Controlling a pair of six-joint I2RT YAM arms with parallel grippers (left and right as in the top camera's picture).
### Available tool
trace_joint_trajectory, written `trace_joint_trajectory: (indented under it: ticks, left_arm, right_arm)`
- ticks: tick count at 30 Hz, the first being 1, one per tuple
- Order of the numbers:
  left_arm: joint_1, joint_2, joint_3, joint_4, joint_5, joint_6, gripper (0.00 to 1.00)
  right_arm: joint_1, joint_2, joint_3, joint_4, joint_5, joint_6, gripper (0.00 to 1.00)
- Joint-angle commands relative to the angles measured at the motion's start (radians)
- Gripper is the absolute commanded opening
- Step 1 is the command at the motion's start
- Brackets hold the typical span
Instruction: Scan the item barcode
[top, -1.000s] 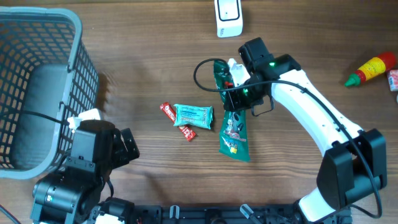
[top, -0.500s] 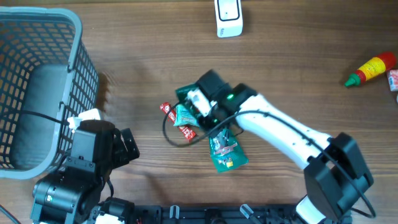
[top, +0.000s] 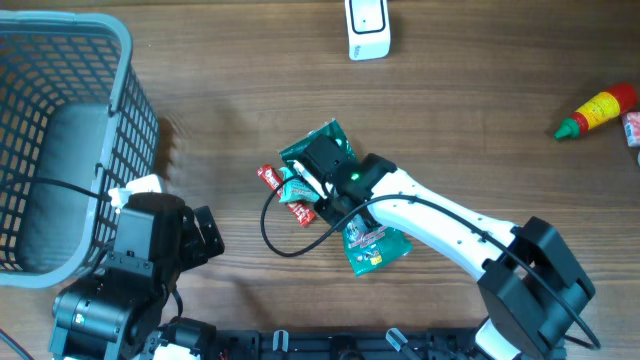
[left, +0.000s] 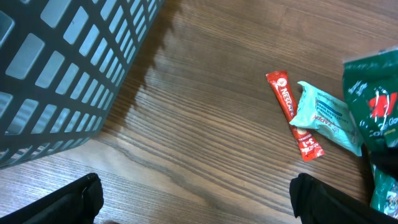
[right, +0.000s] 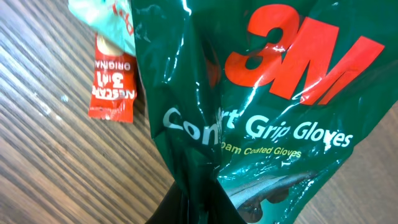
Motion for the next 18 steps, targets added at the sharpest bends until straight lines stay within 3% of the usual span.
trace_joint_trajectory:
  ticks: [1, 10, 18]
  left_arm:
    - [0.005, -0.002, 0.001, 0.000, 0.005, 0.015, 1.00]
    - [0.005, -0.002, 0.001, 0.000, 0.005, 0.015, 1.00]
    - [0.005, -0.002, 0.001, 0.000, 0.005, 0.015, 1.00]
  right_arm:
    - [0.019, 0.017, -0.016, 0.007, -0.030, -0.029, 0.09]
    - [0.049, 0.017, -0.031, 0.048, 0.014, -0.170, 0.17]
    - [0.058, 0.017, -0.182, 0.213, 0.183, -0.203, 0.20]
